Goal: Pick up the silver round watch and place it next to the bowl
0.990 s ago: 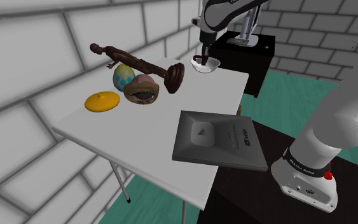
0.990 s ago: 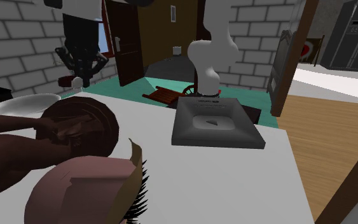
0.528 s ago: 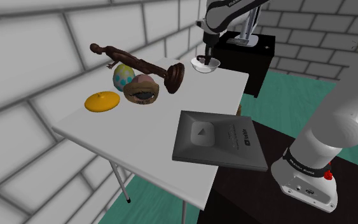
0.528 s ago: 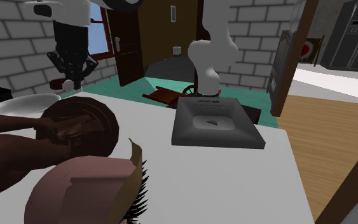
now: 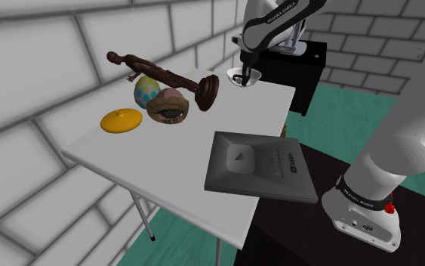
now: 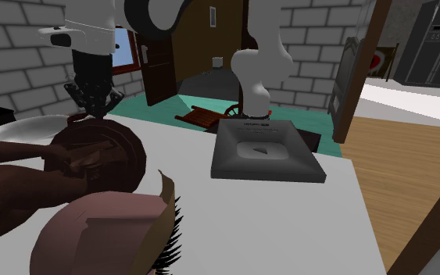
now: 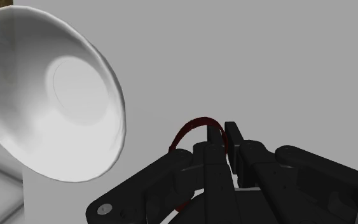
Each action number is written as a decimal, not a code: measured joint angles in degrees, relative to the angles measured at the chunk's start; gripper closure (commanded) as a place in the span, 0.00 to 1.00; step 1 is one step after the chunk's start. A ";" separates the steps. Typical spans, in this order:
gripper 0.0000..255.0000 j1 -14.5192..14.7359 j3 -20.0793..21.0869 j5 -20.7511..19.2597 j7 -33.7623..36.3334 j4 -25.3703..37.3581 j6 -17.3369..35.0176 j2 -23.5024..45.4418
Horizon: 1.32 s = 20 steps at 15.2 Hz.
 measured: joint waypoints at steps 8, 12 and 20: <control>1.00 -0.13 -0.11 -0.29 0.72 -2.71 6.05 3.37; 1.00 -0.24 -0.22 -0.43 0.94 -3.82 8.70 4.92; 0.00 -0.21 -0.19 -0.45 1.06 -3.87 9.11 5.27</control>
